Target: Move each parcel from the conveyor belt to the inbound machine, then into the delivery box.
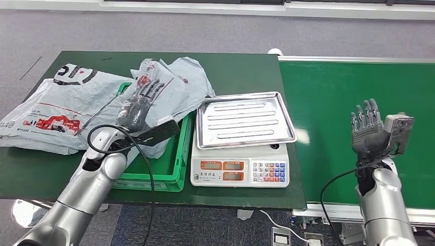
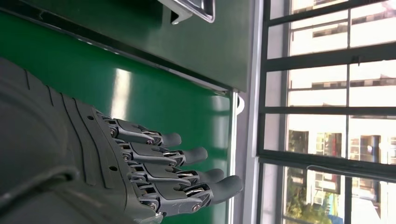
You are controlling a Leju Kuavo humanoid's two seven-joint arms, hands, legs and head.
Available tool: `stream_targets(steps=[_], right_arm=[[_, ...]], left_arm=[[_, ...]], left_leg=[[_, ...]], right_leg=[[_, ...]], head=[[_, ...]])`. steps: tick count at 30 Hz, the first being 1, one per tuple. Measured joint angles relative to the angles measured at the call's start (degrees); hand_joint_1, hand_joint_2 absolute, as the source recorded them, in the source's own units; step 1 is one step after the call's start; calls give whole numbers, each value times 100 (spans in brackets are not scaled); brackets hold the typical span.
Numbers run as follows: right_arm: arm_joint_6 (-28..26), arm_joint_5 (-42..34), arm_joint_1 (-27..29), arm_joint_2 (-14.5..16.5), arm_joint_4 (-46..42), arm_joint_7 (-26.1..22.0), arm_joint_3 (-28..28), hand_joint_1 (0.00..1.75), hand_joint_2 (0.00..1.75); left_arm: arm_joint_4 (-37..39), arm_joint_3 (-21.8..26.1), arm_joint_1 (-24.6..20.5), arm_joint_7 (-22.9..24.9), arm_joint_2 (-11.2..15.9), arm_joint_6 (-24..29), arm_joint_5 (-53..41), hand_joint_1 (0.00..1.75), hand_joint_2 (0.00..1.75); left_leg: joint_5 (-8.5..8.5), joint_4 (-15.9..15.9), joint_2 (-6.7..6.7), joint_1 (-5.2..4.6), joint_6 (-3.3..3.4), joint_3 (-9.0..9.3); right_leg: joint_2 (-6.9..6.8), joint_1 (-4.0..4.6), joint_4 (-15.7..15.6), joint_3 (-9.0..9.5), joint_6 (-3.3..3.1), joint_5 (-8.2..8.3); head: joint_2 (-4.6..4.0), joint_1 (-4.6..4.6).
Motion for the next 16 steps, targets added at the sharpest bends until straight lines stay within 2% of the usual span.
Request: stream_targets(steps=[6, 9, 12, 16], right_arm=[[34, -7, -226, -76, 164, 10, 147, 0, 0], [64, 4, -366, -81, 266, 9, 273, 0, 0], [72, 19, -565, -81, 381, 4, 505, 0, 0], [96, -7, -770, -81, 502, -28, 800, 0, 0]], left_arm=[[54, 32, -189, -360, 25, -615, 916, 0, 175], [158, 46, -341, -711, 18, -1434, 1898, 0, 175], [492, 47, -694, -1043, -81, -2209, 2923, 0, 175], [1025, 54, -1153, -1315, -305, -2653, 3677, 0, 175]], left_leg=[[0, 0, -1, 0, 0, 0], [2, 0, -1, 1, -2, 0], [5, 1, -2, 1, -2, 0], [8, 2, -6, 0, -2, 1]], right_leg=[[-2, 0, 0, 1, 0, 0], [-1, 1, 0, 0, 0, 1], [-1, 1, 0, -1, 0, 2], [-4, 0, 0, 1, 2, 5]], head=[[0, -1], [0, 0], [0, 0], [0, 0]])
